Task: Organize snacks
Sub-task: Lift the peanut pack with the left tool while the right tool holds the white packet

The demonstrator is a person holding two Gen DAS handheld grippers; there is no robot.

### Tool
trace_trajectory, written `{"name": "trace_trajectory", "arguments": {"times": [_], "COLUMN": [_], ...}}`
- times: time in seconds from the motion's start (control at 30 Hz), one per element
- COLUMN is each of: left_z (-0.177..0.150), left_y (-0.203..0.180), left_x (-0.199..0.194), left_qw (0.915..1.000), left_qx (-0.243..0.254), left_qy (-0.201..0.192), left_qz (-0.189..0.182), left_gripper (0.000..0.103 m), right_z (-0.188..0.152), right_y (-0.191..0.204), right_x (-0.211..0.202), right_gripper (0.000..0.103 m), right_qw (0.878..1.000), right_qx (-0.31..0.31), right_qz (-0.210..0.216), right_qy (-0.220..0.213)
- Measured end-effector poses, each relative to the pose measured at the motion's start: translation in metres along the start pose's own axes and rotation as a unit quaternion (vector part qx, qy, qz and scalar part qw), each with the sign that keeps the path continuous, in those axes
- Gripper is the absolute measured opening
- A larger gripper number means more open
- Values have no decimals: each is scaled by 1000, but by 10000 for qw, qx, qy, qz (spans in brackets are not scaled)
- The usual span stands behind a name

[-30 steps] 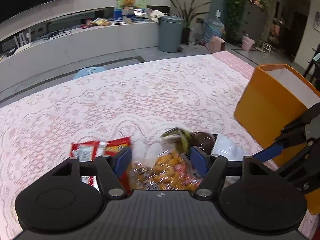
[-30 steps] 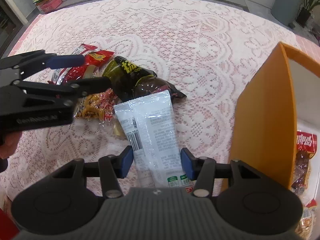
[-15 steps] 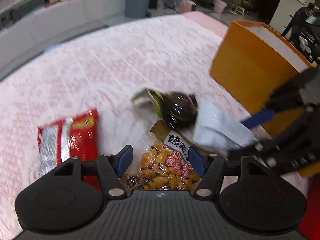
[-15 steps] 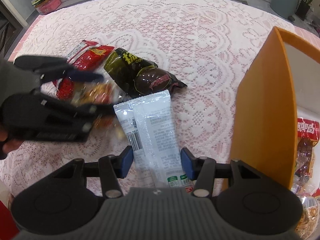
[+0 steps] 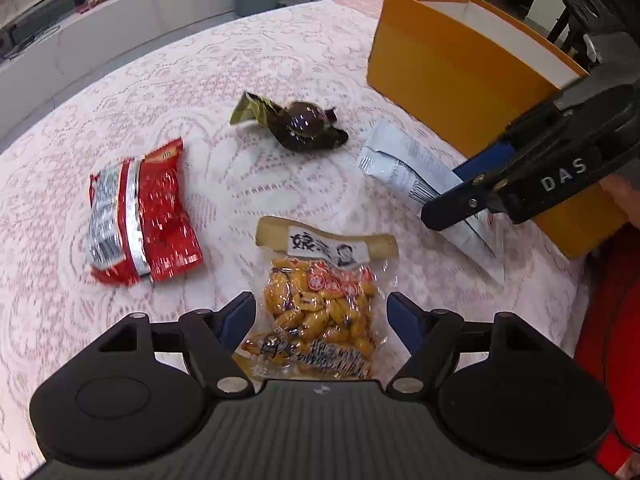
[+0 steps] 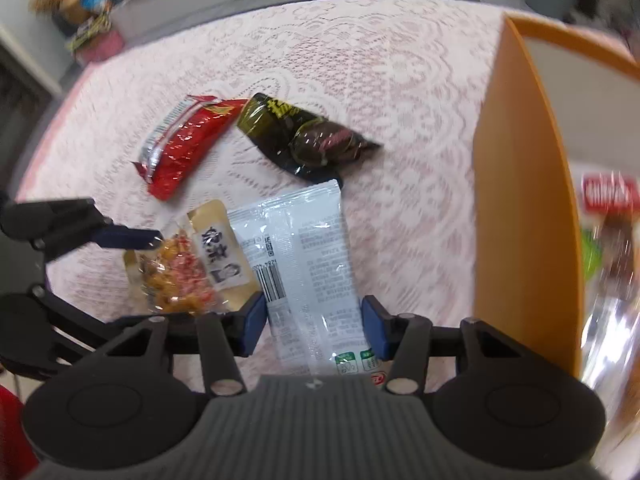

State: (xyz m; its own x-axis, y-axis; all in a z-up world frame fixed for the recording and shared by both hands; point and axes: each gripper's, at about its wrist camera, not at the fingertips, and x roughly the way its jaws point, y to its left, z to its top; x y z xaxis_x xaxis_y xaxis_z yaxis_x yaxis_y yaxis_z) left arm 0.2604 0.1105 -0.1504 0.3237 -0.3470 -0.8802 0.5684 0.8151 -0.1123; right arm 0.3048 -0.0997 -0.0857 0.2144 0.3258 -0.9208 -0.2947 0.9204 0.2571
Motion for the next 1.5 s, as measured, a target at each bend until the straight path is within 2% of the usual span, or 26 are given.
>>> {"name": "trace_trajectory", "arguments": {"times": [0.17,0.33,0.4,0.53,0.6,0.77,0.83,0.9,1.0,1.13,1.3,1.43,1.5], "left_z": [-11,-15,-12,-8,-9,-11,-12,-12,-12,-14,-19,-18,-17], "left_y": [-8,-32,-41,-50,-51,-38,-35,-34,-39,-45,-31,-16,-14], "left_x": [-3,-7,-1,12,18,18,18,18,16,14,4,-10,-14], "left_qw": [9993,9951,9926,9886,9877,9900,9906,9911,9911,9895,9840,9787,9773], "left_qx": [-317,-285,-207,-103,-71,-462,-532,-595,-511,-445,-986,-1505,-1607], "left_qy": [-12,-399,-407,-368,-300,-360,-360,-367,-394,-414,-429,-680,-751], "left_qz": [179,861,1124,1455,1531,1286,1210,1130,1168,1313,1423,1223,1161], "left_gripper": [87,88,92,95,97,98,98,93,87,86,85,85,85], "right_z": [-24,-35,-35,-36,-36,-37,-39,-41,-42,-44,-44,-48,-50], "right_y": [0,7,6,6,4,4,8,10,14,18,17,25,33], "right_x": [-3,1,2,5,6,9,10,12,14,15,14,17,20], "right_gripper": [51,51,51,51,52,55,66,70,70,70,68,67,61], "right_qw": [9970,9959,9965,9965,9965,9974,9976,9978,9969,9957,9957,9929,9890], "right_qx": [621,661,566,341,322,210,65,-65,-248,-405,-418,-714,-987], "right_qz": [357,126,102,-248,-242,-242,-261,-261,-382,-500,-517,-698,-875], "right_qy": [-301,-608,-611,-728,-728,-648,-630,-604,-638,-666,-651,-643,-673]}}
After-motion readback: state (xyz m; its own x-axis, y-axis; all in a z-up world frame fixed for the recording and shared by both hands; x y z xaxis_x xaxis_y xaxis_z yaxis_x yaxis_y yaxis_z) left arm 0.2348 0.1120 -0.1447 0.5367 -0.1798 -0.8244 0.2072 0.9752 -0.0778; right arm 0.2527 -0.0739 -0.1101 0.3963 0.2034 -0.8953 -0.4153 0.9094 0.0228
